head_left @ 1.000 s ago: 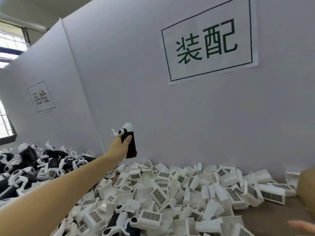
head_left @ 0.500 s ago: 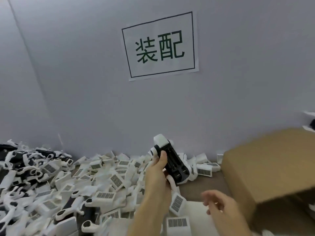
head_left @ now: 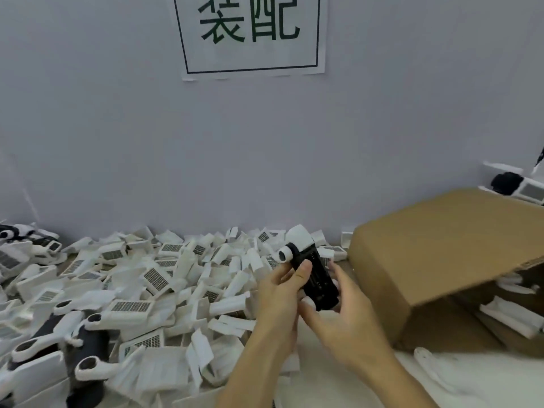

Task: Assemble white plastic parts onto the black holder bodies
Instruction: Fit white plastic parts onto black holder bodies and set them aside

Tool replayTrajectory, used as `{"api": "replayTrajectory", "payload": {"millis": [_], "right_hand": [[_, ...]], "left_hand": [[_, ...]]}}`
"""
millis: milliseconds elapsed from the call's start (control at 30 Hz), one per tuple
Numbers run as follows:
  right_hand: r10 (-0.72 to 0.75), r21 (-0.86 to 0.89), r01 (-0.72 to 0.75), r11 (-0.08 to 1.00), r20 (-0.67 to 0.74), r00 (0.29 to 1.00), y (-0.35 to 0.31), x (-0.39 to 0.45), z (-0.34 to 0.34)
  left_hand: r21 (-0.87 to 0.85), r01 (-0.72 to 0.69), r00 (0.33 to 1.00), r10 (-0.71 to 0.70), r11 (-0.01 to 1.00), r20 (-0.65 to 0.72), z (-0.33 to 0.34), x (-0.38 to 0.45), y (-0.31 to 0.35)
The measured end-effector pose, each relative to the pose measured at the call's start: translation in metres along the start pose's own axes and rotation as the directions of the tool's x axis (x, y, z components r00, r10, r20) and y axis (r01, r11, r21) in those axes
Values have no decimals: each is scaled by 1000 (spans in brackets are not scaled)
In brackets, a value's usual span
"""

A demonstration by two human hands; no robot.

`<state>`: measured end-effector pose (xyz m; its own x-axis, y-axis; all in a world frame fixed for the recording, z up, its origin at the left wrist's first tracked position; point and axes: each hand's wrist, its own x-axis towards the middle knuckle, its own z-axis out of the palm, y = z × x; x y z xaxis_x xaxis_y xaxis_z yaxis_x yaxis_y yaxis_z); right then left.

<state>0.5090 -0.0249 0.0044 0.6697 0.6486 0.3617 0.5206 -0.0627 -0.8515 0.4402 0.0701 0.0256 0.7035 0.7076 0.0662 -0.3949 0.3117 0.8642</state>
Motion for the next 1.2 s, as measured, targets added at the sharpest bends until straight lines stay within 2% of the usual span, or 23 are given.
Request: {"api": "replayTrajectory", "payload": {"millis": [200,333,467,600,700,767,867,1000,1100,1200], "right_hand": [[-10,-93,4,996,-70,997,4,-3,-1],[-13,-122,-1,993,-111,994,5,-3,-1],[-15,-98,7,995,-83,996,3,1,-3],[16,-30,-16,999,21,1000,8,-1,-4],[14,4,-14,1000,72,997,9,0,-6],[-13,25,12,1000,24,1000,10,3,-9],[-15,169,30,985,-86,996,10,6,-14],[14,281,21,960,-121,993,10,6,-15],[30,242,21,970,-206,978,11,8,-16],[-13,83,43,996,-330,944,10,10,-18]], "left_hand": [[205,-112,993,101,972,65,4,-2,-9],[224,-129,991,118,966,62,4,-1,-10],[219,-141,989,127,965,74,2,1,-11],[322,-169,986,164,932,43,0,2,-17],[372,-197,980,185,907,68,-1,3,-19],[410,-230,973,211,882,92,0,4,-20],[487,-285,958,267,826,108,0,5,-23],[548,-342,940,279,763,198,-1,2,-25],[632,-405,914,292,661,281,0,-1,-25],[658,-430,903,297,619,311,1,-1,-27]]}}
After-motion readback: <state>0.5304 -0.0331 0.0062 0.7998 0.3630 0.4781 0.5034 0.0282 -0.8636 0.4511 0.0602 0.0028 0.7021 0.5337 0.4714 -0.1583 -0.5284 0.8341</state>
